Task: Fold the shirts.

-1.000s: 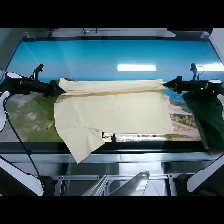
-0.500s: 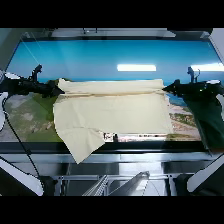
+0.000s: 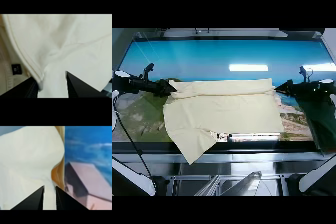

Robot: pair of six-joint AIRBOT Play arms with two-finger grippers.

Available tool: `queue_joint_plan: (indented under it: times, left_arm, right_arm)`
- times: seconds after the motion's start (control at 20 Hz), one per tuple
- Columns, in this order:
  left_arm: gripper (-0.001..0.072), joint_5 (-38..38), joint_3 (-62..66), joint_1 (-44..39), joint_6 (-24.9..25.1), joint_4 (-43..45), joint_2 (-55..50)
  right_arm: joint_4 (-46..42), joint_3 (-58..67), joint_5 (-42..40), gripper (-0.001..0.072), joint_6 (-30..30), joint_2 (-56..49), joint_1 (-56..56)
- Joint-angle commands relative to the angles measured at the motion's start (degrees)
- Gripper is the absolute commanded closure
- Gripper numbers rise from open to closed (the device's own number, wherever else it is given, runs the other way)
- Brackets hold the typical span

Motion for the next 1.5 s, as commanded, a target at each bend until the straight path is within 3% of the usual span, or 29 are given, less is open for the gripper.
queue_joint_plan:
  times: [0.0, 0.05, 0.15, 0.3, 0.5, 0.65, 0.7, 0.75, 0.8, 0.85, 1.1, 1.45]
  left_arm:
    - [0.0361, -7.85, 6.86, 0.07, -4.17, -0.26, 0.00]
    - [0.0362, -10.16, 9.31, 0.20, -6.12, -0.20, 0.02]
    - [0.0364, -15.96, 13.70, 0.96, -10.91, 0.96, 0.11]
    - [0.0365, -21.53, 11.45, 1.42, -16.48, 6.36, 3.76]
    - [0.0364, -18.84, -12.35, 0.83, -15.63, 12.26, 18.29]
    - [0.0363, -7.82, -35.93, 0.96, -14.60, 15.04, 33.29]
    - [0.0363, -2.89, -43.43, 0.96, -14.69, 14.88, 38.71]
    - [0.0363, 1.36, -49.70, 0.94, -14.82, 14.19, 43.54]
    - [0.0363, 4.81, -55.67, 0.94, -14.82, 12.63, 48.37]
    - [0.0362, 7.23, -60.67, 0.96, -14.82, 10.93, 52.50]
    - [0.0310, 10.64, -74.38, 0.96, -14.80, 2.69, 63.87]
    - [0.0313, 14.01, -79.97, 0.96, -14.80, 3.23, 73.83]
  right_arm:
    - [0.13, 0.04, 1.97, 0.0524, 1.49, 3.02, -0.98]
    - [0.13, 0.04, 3.28, 0.0528, 2.36, 4.42, -1.49]
    - [0.13, 0.04, 7.21, 0.0670, 2.47, 7.39, -2.47]
    - [-0.90, -1.27, 12.46, 0.0688, 3.34, 13.18, -3.19]
    - [-11.65, -13.31, 12.44, 0.0688, 3.98, 26.01, -3.32]
    - [-22.27, -27.89, 3.76, 0.0687, 6.95, 37.29, -3.26]
    - [-21.84, -31.78, 0.07, 0.0674, 7.58, 39.26, -3.23]
    - [-20.06, -34.25, -3.10, 0.0560, 7.63, 39.82, -3.21]
    - [-18.49, -35.58, -4.28, 0.0393, 7.61, 39.63, -3.21]
    - [-18.49, -35.91, -4.85, 0.0342, 7.63, 38.95, -3.26]
    - [-23.04, -35.91, -2.40, 0.0347, 7.87, 32.26, -3.28]
    - [-26.45, -36.26, 0.76, 0.0347, 7.58, 24.61, -2.64]
